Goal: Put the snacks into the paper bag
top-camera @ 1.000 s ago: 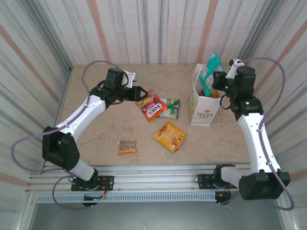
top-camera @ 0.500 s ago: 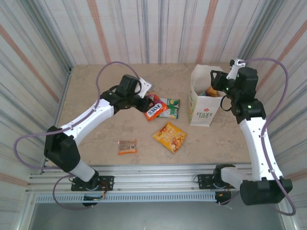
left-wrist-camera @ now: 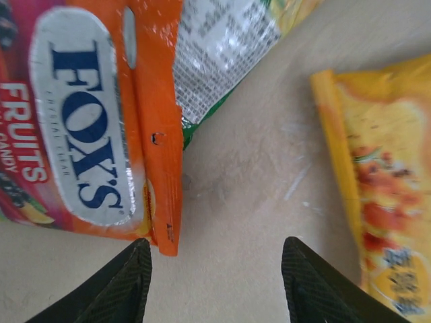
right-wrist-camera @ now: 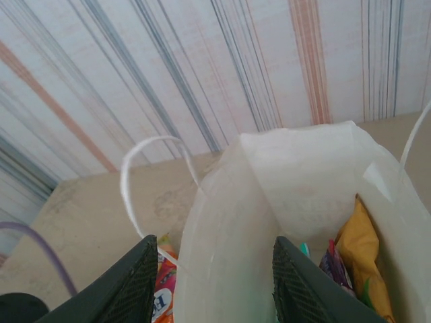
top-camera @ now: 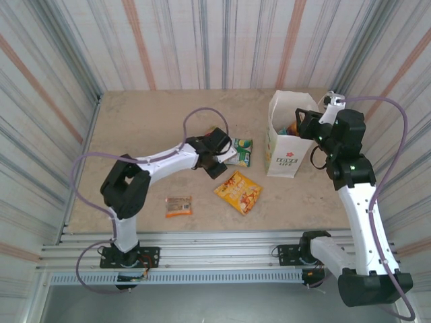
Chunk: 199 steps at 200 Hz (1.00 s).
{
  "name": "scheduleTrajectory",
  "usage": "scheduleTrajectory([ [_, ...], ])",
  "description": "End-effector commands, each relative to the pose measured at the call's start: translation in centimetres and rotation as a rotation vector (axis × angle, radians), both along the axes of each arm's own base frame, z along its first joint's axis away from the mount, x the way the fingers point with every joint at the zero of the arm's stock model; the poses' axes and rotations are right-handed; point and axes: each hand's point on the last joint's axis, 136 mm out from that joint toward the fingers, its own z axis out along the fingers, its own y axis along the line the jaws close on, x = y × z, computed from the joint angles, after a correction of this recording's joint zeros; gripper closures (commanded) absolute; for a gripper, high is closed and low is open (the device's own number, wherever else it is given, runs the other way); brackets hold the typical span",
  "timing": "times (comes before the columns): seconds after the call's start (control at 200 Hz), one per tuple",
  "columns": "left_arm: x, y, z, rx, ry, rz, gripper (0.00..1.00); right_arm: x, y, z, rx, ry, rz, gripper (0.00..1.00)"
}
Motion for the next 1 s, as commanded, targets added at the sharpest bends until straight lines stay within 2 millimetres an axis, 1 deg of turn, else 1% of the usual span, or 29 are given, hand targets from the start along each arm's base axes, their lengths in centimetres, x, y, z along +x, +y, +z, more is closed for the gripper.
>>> scheduleTrajectory([
  [0.0, 1.9, 1.3, 0.3, 0.137, -0.124, 0.030, 0.43, -0.9, 0.3, 0.1, -0.025, -0.019, 0.023, 0.53],
  [0.13, 2.8, 1.2, -0.5, 0.169, -0.192, 0.053, 0.39, -1.0, 0.3, -0.3, -0.026, -0.014, 0.021, 0.53],
  [0.276, 3.5, 1.2, -1.3, 0.179, -0.223, 0.086, 0.39, -0.9, 0.5, -0.5, -0.023, -0.014, 0.030, 0.53],
  [0.446, 3.2, 0.6, -3.4, 0.151, -0.190, 0.083, 0.39, -0.9, 0.9, -0.4, -0.011, -0.022, 0.057, 0.53],
  [0.566, 3.1, 0.7, -4.7, 0.161, -0.176, 0.099, 0.39, -0.9, 1.0, -0.2, -0.011, -0.025, 0.058, 0.53],
  [0.731, 3.9, 1.0, -5.7, 0.194, -0.203, 0.120, 0.49, -0.9, 1.2, -0.2, -0.012, -0.032, 0.069, 0.55],
  [0.887, 4.3, 1.2, -5.2, 0.216, -0.227, 0.120, 0.61, -0.9, 1.2, -0.4, -0.016, -0.034, 0.073, 0.56],
  [0.952, 4.3, 1.5, -5.0, 0.229, -0.231, 0.119, 0.70, -0.9, 1.2, -0.4, -0.019, -0.039, 0.074, 0.56],
  [0.992, 4.4, 1.6, -4.3, 0.228, -0.243, 0.117, 0.77, -0.9, 1.3, -0.5, -0.020, -0.040, 0.076, 0.56],
])
